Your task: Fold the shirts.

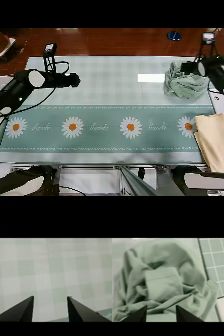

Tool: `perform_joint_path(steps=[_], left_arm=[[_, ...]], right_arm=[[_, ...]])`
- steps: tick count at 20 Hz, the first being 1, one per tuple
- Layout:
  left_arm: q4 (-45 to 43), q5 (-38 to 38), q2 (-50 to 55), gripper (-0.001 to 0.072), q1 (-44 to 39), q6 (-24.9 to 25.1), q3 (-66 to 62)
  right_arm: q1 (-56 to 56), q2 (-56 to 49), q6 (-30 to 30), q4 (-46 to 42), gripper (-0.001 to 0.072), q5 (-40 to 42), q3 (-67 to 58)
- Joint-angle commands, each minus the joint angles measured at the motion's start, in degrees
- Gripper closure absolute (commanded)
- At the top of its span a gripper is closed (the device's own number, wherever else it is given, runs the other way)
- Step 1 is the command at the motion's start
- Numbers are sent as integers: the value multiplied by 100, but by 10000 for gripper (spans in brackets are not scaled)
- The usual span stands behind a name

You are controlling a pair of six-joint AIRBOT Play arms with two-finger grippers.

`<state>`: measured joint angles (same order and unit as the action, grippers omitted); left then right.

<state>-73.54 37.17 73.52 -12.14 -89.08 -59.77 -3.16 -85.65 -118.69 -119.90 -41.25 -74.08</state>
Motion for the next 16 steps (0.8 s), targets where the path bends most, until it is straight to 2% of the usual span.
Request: perform_joint_path(steps=[1, 4, 7, 8, 9, 10, 13, 16], left_arm=[[2, -219, 216, 200, 2, -37, 0], [2, -227, 328, 200, -2, -37, 0], [2, -216, 411, 200, -2, -37, 0], [2, -192, 413, 200, -2, -37, 0], [-2, -44, 389, 200, 15, -17, -24], [-4, 385, 358, 200, 83, -13, -149], [-22, 2035, 116, 200, 518, 164, -673], [-20, 2828, -660, 200, 1025, 223, -688]], right_arm=[[-944, -645, 35, 938, 306, 321, -350], [-1248, -1128, 1008, 2234, 306, 103, -466], [-1231, -1497, 1427, 2660, 329, -306, -466], [-1231, -1545, 1652, 2994, 462, -472, -466], [-1233, -1528, 2013, 3381, 661, -579, -476], [-1231, -1475, 2446, 3799, 689, -745, -557], [-1224, -1040, 3346, 4870, 690, -1287, -1244], [-1110, -175, 3637, 5392, 690, -1360, -2072]])
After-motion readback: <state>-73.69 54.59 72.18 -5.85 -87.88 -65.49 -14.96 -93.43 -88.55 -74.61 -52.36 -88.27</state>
